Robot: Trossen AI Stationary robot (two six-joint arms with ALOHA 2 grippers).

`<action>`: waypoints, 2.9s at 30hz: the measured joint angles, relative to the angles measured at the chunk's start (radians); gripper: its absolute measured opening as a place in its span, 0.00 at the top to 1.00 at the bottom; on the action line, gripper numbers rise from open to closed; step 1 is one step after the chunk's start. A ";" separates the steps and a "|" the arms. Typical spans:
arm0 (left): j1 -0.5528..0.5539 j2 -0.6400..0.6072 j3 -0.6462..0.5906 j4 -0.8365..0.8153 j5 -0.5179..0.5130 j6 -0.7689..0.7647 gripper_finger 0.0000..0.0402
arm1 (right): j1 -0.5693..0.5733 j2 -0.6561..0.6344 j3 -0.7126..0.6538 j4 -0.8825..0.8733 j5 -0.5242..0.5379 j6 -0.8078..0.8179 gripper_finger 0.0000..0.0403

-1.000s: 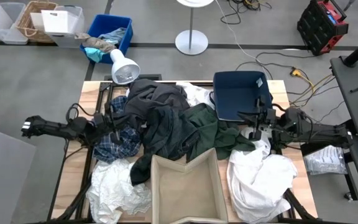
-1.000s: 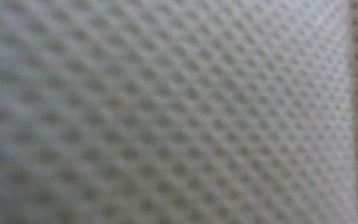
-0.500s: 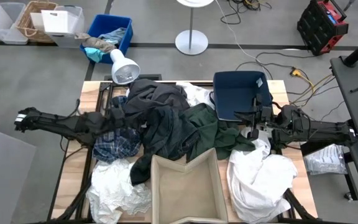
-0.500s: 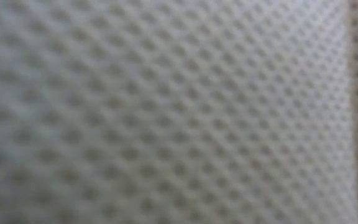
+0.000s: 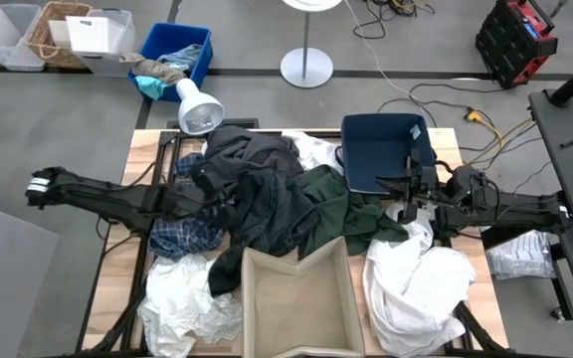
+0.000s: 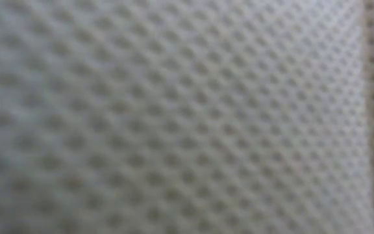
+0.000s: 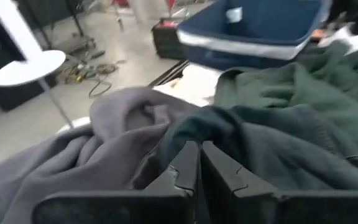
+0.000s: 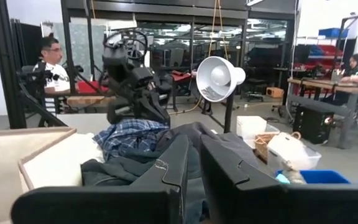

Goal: Sort clothes
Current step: Put the dark blue pants into the brown laundry organizer

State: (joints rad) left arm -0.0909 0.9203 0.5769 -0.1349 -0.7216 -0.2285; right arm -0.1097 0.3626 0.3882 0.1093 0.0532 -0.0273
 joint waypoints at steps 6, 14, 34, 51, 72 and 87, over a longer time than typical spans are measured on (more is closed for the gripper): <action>0.064 0.016 0.013 -0.059 0.082 0.004 0.93 | 0.000 0.000 0.000 0.000 0.000 0.002 0.92; 0.134 0.010 0.002 -0.064 0.224 0.131 0.79 | 0.000 0.000 0.000 0.000 0.000 0.002 0.92; 0.181 0.128 -0.011 0.050 0.296 0.066 0.64 | 0.000 0.000 0.000 -0.003 0.000 0.027 0.92; 0.191 0.265 -0.032 0.198 0.285 0.086 0.77 | 0.000 0.001 -0.001 -0.026 0.000 0.026 0.92; 0.174 0.207 0.002 0.283 0.259 0.273 1.00 | 0.000 0.001 -0.001 -0.031 0.000 0.068 0.92; 0.071 0.185 0.204 0.228 0.260 0.495 1.00 | 0.000 0.001 0.000 -0.026 0.000 0.106 0.92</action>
State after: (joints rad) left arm -0.0199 1.1051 0.7805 0.0929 -0.4614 0.2667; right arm -0.1097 0.3637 0.3885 0.0828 0.0536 0.0782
